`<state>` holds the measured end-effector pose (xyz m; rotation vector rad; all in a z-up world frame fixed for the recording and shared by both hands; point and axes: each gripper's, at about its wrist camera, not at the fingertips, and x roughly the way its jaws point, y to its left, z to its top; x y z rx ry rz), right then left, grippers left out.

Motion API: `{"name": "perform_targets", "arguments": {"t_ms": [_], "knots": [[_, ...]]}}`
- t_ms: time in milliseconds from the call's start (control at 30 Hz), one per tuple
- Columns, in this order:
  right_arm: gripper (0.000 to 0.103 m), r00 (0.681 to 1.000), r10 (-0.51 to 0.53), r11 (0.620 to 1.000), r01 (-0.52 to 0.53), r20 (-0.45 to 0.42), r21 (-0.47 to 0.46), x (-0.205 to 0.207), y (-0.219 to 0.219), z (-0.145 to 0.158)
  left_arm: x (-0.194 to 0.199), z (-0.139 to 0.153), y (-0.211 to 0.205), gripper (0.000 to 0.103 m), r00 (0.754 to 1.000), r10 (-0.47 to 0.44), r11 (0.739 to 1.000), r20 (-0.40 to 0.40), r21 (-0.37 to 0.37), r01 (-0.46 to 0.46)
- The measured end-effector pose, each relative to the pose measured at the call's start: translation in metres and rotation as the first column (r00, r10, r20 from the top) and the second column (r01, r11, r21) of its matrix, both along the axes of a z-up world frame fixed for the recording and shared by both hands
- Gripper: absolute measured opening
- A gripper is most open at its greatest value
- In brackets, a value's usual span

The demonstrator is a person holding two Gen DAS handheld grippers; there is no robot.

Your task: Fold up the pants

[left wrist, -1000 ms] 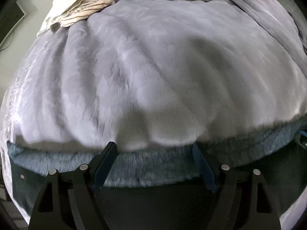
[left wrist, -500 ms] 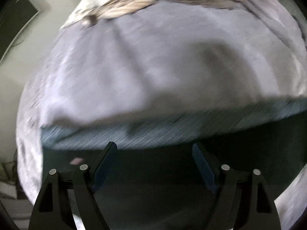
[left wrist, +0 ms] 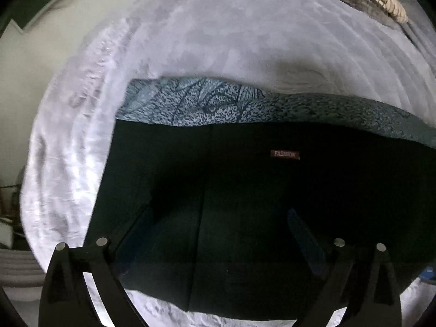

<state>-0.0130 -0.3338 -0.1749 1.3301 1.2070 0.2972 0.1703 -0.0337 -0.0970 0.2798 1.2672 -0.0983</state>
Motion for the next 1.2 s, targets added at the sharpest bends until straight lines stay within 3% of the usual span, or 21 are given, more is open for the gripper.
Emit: {"name": "perform_targets", "arguments": {"t_ms": [33, 100, 167, 233, 300, 367, 400, 433, 467, 533, 633, 733, 867, 933, 1000, 1167, 1200], "knots": [[0.01, 1.0, 0.0, 1.0, 0.0, -0.021, -0.014, 0.003, -0.001, -0.002, -0.001, 0.0, 0.0, 0.1, 1.0, -0.009, 1.0, -0.004, -0.009, 0.009], [0.009, 0.999, 0.0, 0.998, -0.003, -0.053, -0.062, 0.01, 0.003, 0.004, -0.003, 0.001, -0.001, 0.1, 0.999, -0.032, 0.999, -0.002, -0.013, 0.032], [0.009, 1.0, 0.006, 0.994, -0.005, 0.005, -0.113, 0.014, 0.0, 0.028, -0.004, 0.001, 0.0, 0.1, 0.998, -0.06, 0.998, 0.003, -0.02, 0.06], [0.008, 0.998, 0.067, 0.97, -0.063, 0.012, -0.234, 0.01, 0.006, 0.042, -0.003, -0.001, 0.004, 0.103, 0.998, -0.064, 0.997, -0.002, -0.043, 0.064], [0.008, 0.988, 0.128, 0.934, -0.148, -0.082, -0.325, 0.005, 0.016, 0.026, -0.001, -0.006, 0.01, 0.103, 0.998, -0.063, 0.996, -0.012, -0.059, 0.062], [0.009, 0.988, 0.104, 0.937, -0.137, -0.118, -0.32, -0.002, 0.016, 0.015, 0.0, -0.005, 0.011, 0.103, 0.997, -0.072, 0.996, -0.009, -0.06, 0.071], [0.018, 0.988, 0.091, 0.943, -0.125, -0.122, -0.308, -0.005, 0.014, 0.017, -0.004, -0.003, 0.01, 0.103, 0.997, -0.076, 0.995, -0.008, -0.058, 0.076], [0.034, 0.987, 0.086, 0.943, -0.125, -0.136, -0.309, -0.008, 0.012, 0.019, -0.006, -0.001, 0.012, 0.103, 0.997, -0.077, 0.996, -0.008, -0.055, 0.076], [0.039, 0.982, 0.106, 0.931, -0.152, -0.153, -0.331, -0.009, 0.012, 0.026, -0.007, 0.003, 0.016, 0.103, 0.997, -0.071, 0.996, -0.007, -0.052, 0.07], [0.043, 0.974, 0.174, 0.9, -0.216, -0.144, -0.378, -0.009, 0.014, 0.041, -0.009, 0.012, 0.029, 0.103, 0.998, -0.058, 0.995, 0.004, -0.075, 0.058], [0.043, 0.943, 0.328, 0.82, -0.311, -0.052, -0.481, 0.024, 0.032, 0.084, -0.015, 0.024, 0.049, 0.103, 0.999, -0.022, 0.995, 0.032, -0.092, 0.025], [0.051, 0.873, 0.484, 0.729, -0.372, 0.049, -0.575, 0.091, 0.069, 0.118, -0.014, 0.026, 0.073, 0.103, 0.999, 0.018, 0.996, 0.045, -0.091, -0.014], [0.052, 0.725, 0.679, 0.601, -0.458, 0.116, -0.655, 0.199, 0.157, 0.129, -0.01, 0.008, 0.092, 0.103, 0.998, 0.064, 0.993, 0.001, -0.095, -0.063], [0.052, 0.676, 0.73, 0.553, -0.494, 0.104, -0.671, 0.234, 0.194, 0.122, -0.015, 0.0, 0.096, 0.103, 0.998, 0.067, 0.991, -0.003, -0.113, -0.067], [0.052, 0.619, 0.782, 0.478, -0.518, 0.075, -0.71, 0.263, 0.231, 0.109, -0.018, -0.004, 0.099, 0.103, 0.997, 0.078, 0.987, 0.005, -0.139, -0.077], [0.051, 0.536, 0.844, 0.335, -0.556, -0.02, -0.761, 0.296, 0.28, 0.081, -0.031, -0.011, 0.109, 0.103, 0.992, 0.126, 0.968, 0.002, -0.217, -0.122], [0.024, 0.523, 0.851, 0.315, -0.573, -0.042, -0.757, 0.299, 0.285, 0.077, -0.034, -0.011, 0.111, 0.103, 0.992, 0.13, 0.966, 0.003, -0.225, -0.126]]}}
